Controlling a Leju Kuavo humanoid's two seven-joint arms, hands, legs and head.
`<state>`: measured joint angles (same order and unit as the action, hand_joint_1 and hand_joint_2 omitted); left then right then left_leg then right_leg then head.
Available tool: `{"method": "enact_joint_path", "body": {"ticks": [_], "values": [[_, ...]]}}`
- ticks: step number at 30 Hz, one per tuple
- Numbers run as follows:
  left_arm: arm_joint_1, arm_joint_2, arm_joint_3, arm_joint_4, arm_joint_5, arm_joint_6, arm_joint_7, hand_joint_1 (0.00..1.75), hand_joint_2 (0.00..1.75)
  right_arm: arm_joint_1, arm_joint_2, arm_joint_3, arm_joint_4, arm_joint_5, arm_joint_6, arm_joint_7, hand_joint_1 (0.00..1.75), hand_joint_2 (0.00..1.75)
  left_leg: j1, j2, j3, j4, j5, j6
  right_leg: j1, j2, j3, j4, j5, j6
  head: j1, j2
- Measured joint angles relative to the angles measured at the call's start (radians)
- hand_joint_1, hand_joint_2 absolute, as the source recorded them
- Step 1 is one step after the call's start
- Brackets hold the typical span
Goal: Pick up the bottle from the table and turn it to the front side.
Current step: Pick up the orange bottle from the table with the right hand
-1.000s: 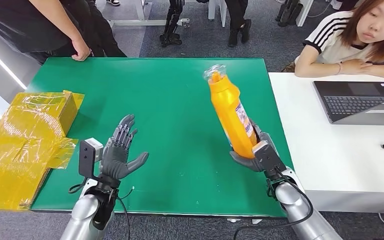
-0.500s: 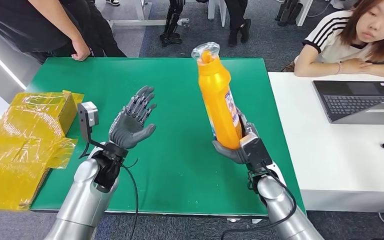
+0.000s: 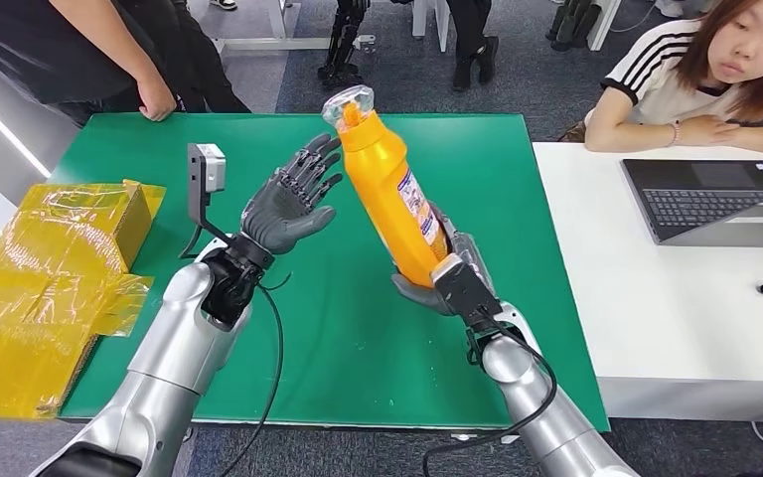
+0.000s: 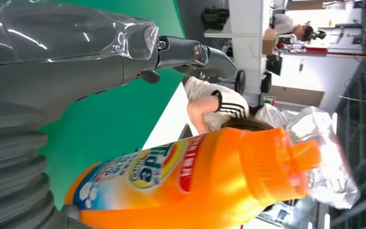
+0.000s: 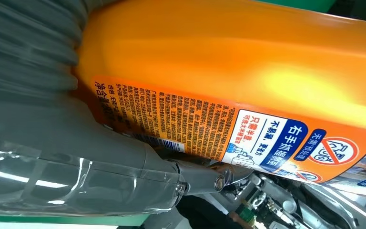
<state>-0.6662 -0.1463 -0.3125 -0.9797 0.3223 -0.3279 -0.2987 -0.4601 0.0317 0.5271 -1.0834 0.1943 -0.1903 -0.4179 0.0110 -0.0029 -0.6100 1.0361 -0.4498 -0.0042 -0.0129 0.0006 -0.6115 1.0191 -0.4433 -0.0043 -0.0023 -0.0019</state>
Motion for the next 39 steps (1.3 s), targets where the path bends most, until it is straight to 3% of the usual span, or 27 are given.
{"method": "enact_joint_path", "body": {"ticks": [13,18,30,39], "values": [[-0.071,-0.009,-0.009,0.116,-0.050,0.033,-0.006,0.00,1.75,-0.001,0.002,0.010,0.074,0.042,0.012,0.016,1.75,1.75,0.000,0.000,0.000,0.000,0.000,0.000,0.000,0.000,0.000,0.000,0.000,0.000,0.000,0.000],[-0.079,-0.021,-0.014,0.142,-0.012,-0.038,0.009,0.00,1.75,-0.003,0.003,0.012,0.092,0.068,-0.008,0.032,1.75,1.75,0.000,0.000,-0.001,0.000,0.000,0.000,0.000,0.000,0.000,0.000,0.000,0.000,0.000,0.000],[-0.070,-0.065,-0.035,0.111,0.049,-0.063,0.054,0.00,1.75,-0.040,0.007,0.005,0.106,0.095,-0.076,0.024,1.75,1.75,0.000,0.000,-0.001,0.000,0.000,0.000,0.000,0.000,-0.001,0.000,0.000,0.000,0.000,0.000],[-0.070,-0.077,-0.036,0.091,0.062,-0.037,0.057,0.00,1.75,-0.047,0.046,0.005,0.111,0.131,-0.113,0.030,1.75,1.75,0.000,0.000,-0.001,0.000,0.000,0.000,0.000,0.000,-0.001,0.000,0.000,0.000,0.000,0.000]]}}
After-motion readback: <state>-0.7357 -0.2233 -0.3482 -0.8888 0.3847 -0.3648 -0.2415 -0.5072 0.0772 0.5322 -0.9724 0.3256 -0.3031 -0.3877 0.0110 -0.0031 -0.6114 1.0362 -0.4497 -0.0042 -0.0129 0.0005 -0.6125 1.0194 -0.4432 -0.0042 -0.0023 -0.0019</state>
